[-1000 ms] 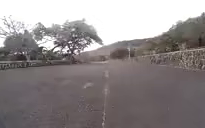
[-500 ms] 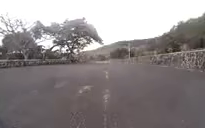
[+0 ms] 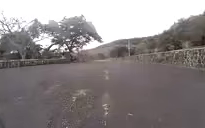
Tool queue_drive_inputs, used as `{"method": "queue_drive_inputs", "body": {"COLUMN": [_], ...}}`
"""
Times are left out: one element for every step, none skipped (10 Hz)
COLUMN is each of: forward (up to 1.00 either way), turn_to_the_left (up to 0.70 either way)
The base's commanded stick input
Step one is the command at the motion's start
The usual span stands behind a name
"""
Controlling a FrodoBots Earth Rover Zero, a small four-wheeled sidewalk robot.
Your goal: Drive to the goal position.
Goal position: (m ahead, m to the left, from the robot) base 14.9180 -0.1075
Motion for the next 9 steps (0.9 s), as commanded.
{"method": "queue_drive_inputs", "body": {"forward": [0.70, 0.70, 0.70, 0.70, 0.70, 0.70, 0.70, 0.70, 0.70], "turn_to_the_left": [0.00, 0.00, 0.00, 0.00, 0.00, 0.00, 0.00, 0.00, 0.00]}}
